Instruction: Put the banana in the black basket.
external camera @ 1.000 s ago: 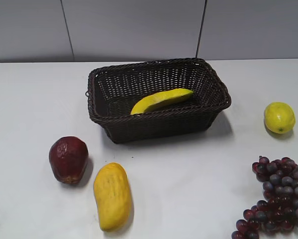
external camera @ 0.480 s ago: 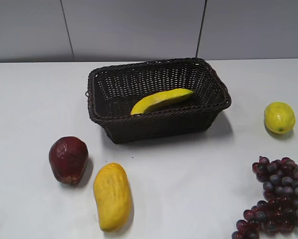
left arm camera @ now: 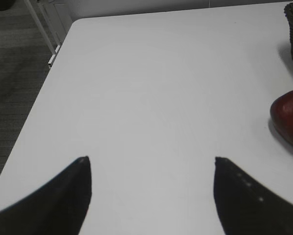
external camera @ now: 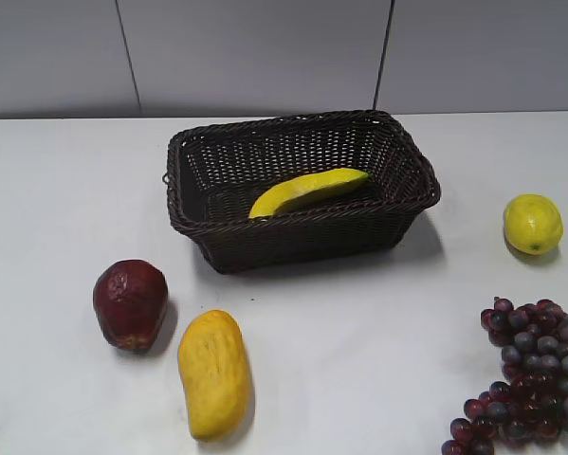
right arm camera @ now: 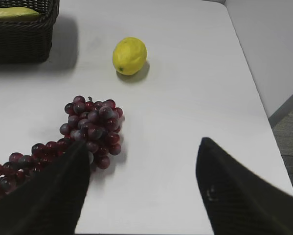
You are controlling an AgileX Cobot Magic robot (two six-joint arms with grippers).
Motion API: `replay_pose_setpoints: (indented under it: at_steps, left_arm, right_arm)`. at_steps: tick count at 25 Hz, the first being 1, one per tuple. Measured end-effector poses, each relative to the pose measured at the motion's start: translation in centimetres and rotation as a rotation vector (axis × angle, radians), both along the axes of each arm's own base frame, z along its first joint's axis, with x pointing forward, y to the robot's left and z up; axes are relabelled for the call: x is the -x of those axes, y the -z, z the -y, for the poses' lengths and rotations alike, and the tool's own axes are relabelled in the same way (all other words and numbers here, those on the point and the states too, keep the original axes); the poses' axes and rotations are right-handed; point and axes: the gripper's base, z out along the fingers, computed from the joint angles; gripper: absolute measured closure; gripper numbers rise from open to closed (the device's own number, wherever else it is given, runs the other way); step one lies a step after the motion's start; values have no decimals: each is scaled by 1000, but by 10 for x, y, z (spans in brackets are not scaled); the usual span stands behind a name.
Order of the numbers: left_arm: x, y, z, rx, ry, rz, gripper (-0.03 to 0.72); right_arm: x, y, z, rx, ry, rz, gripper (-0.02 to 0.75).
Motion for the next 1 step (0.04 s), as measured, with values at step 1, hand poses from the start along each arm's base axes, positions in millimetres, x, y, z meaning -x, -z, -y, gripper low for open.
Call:
replay_pose_setpoints:
  at_steps: [1]
  left_arm:
    - [0, 0, 0, 0, 0, 0, 111]
  right_arm:
    - [0, 0, 0, 0, 0, 0, 218]
